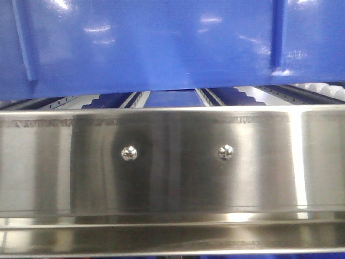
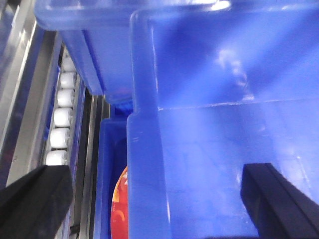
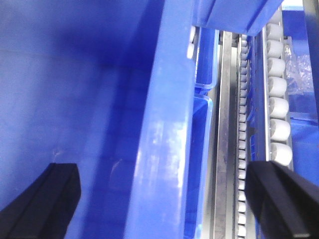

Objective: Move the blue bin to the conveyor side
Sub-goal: 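Close both grippers on opposite side rims of the blue bin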

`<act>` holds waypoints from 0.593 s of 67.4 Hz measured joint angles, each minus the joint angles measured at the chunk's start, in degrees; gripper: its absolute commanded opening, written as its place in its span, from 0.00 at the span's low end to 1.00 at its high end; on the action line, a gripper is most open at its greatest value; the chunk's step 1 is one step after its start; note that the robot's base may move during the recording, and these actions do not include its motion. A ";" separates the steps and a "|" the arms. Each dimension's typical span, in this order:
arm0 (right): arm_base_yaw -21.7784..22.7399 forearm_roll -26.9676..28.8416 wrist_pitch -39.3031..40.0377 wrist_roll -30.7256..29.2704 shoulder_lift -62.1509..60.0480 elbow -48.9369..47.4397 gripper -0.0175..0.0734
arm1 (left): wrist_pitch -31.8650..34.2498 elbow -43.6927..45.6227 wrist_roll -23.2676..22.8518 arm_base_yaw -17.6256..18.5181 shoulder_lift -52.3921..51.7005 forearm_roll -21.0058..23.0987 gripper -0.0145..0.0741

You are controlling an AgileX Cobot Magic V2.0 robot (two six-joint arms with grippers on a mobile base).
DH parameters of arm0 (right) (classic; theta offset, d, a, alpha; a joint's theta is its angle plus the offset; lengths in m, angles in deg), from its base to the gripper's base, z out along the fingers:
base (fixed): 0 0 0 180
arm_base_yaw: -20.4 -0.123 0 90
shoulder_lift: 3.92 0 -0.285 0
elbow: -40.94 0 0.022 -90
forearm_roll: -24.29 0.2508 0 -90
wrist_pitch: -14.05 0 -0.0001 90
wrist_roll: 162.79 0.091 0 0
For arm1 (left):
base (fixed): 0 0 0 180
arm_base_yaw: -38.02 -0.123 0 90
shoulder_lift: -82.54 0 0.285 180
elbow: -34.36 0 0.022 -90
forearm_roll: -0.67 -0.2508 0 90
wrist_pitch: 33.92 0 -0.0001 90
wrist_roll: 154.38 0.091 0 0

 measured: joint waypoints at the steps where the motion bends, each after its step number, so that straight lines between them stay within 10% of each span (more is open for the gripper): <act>1: 0.00 0.00 0.00 0.00 0.00 0.00 0.80 | 0.00 -0.14 0.00 0.00 0.00 0.00 0.83; 40: 0.00 3.62 0.11 2.37 0.00 0.20 0.80 | 0.00 -3.58 0.00 0.00 0.19 0.56 0.83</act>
